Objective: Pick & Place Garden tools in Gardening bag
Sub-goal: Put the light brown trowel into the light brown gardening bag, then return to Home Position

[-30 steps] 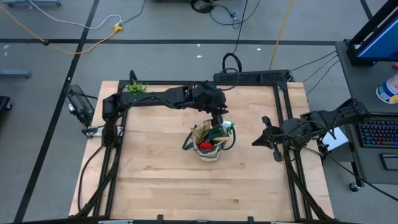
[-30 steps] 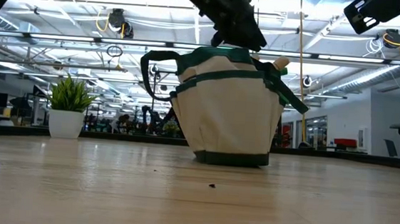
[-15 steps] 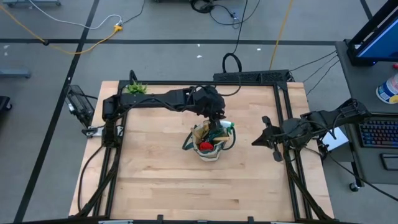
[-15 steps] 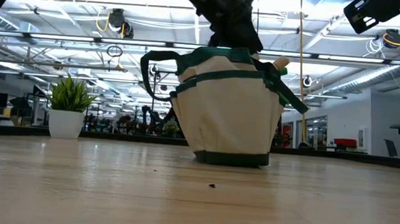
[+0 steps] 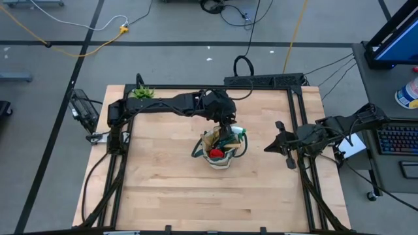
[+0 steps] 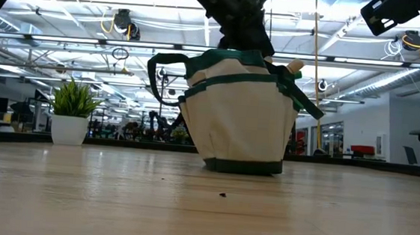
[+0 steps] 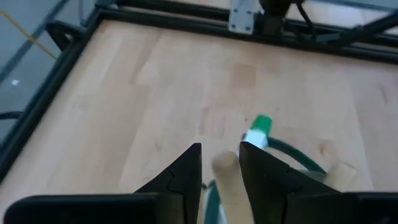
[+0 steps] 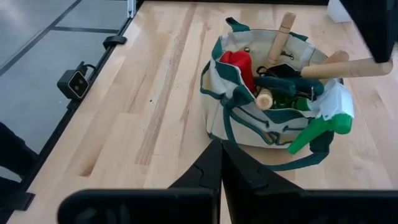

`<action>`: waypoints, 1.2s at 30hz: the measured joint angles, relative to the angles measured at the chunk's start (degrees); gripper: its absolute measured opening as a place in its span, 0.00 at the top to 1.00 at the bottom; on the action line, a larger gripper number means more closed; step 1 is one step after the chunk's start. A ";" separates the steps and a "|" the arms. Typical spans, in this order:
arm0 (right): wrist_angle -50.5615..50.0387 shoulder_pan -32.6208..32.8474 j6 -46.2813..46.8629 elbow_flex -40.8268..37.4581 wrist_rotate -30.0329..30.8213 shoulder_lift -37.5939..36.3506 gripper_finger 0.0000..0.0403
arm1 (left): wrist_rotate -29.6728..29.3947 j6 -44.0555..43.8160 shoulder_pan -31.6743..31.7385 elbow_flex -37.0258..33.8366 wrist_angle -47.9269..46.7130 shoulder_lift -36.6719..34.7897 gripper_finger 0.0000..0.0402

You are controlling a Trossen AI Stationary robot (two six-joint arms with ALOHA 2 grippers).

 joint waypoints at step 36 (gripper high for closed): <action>-0.04 -1.79 -0.98 0.00 -0.07 -0.01 1.00 | -1.82 -4.61 0.35 1.07 -6.16 -6.38 0.72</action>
